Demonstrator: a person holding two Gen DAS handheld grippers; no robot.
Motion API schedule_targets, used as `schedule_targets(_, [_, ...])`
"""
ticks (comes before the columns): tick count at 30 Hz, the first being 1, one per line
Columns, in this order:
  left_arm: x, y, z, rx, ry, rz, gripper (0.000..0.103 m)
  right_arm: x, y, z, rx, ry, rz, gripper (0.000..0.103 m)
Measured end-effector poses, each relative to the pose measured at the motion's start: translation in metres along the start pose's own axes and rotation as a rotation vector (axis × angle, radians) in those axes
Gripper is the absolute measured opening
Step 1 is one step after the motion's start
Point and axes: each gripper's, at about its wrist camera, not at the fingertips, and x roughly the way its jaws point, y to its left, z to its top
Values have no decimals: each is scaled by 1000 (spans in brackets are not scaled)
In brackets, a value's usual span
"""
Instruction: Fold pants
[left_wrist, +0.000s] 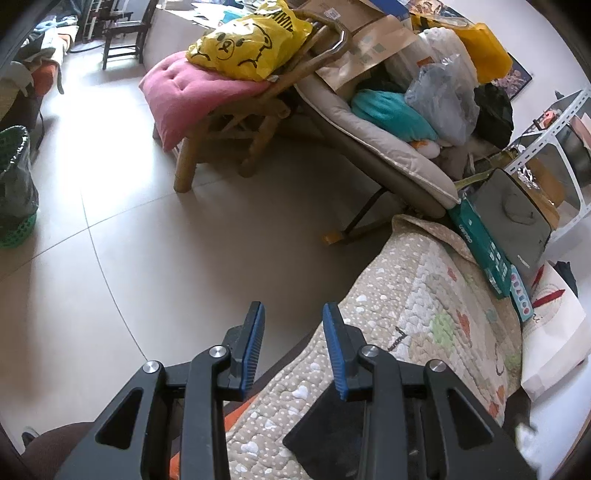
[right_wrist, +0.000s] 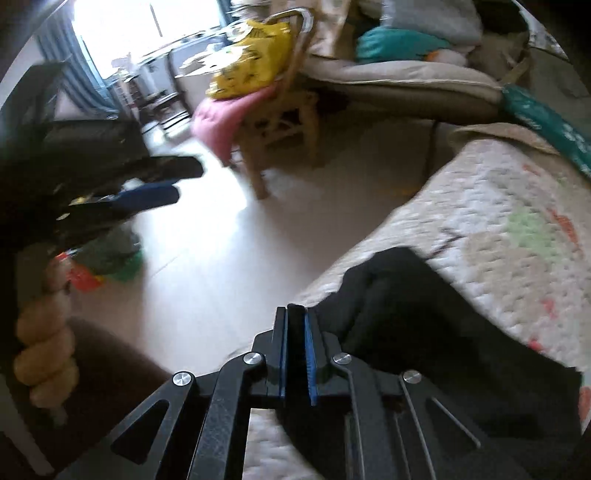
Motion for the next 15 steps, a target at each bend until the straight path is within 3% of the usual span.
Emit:
schedule_targets(4, [2,3,0,-10,-2,20,34,28,24,-13,-31,69,35,13])
schedule_targets(7, [3,5,0,-17,-10,37,35,40,25,-22,-20,100,43,26])
schedule_targets(9, [5,3,0,-11,-10,47,36,27,19,-21,10,66,76,42])
schedule_targets(11, [8,-3,-3,10,-2,46,36,-1,3,-19,44,11,53,56])
schedule_targets(15, [15,-31,-17,151,33,18,36,-57,-45,-34,153,-54,-63,57])
